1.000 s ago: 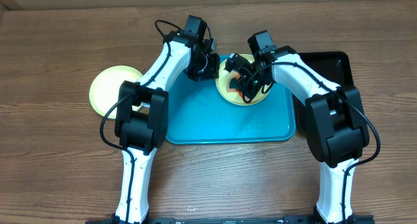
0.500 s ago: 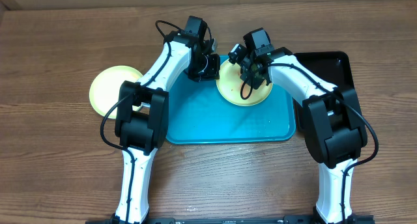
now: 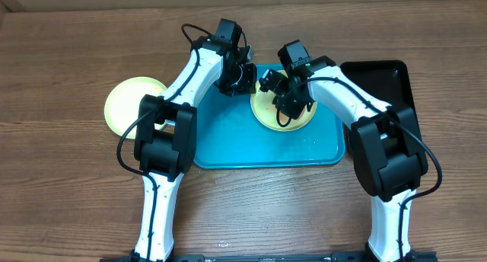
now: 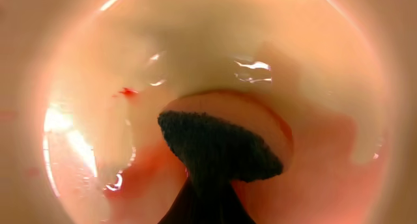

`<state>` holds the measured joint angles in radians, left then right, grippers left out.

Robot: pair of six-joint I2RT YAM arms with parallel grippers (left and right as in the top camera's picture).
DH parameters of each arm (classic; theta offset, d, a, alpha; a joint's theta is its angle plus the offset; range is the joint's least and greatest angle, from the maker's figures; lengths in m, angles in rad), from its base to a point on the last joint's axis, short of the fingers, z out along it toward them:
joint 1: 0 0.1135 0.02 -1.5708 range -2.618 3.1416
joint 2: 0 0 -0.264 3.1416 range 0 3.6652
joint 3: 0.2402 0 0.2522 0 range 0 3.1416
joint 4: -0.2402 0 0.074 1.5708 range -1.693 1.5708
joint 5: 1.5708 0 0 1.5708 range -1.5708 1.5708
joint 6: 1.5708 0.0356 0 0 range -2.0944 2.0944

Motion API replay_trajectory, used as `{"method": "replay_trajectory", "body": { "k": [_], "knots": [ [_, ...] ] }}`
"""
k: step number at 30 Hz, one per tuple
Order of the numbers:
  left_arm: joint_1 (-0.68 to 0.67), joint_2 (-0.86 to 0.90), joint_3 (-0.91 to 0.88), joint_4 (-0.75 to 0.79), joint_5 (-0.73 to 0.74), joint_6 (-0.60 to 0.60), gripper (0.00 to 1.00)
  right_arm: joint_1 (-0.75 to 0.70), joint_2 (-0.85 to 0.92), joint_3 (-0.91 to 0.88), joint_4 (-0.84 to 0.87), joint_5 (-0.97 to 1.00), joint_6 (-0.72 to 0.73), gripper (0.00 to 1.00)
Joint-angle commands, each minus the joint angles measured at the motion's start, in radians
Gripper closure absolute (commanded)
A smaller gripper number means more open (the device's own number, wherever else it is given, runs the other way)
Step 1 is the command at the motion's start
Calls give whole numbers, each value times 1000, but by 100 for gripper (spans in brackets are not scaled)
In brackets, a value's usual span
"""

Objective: Clean dirty plates on tray and stack at the side
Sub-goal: 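Scrub the front yellow plate again with the sponge in the right gripper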

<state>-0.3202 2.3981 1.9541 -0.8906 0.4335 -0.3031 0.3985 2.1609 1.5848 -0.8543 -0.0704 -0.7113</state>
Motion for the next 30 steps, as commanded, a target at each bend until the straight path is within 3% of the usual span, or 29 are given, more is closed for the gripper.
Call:
{"method": "replay_trajectory", "body": {
  "k": [1,20,30],
  "knots": [
    [0,16,-4,5,13,8,96,26,8,-13,-18,-143,-31,96],
    [0,16,-4,5,13,8,96,71,8,-13,-6,-47,-66,96],
    [0,16,-4,0,11,8,96,5,8,-12,188,227,282,96]
  ]
}}
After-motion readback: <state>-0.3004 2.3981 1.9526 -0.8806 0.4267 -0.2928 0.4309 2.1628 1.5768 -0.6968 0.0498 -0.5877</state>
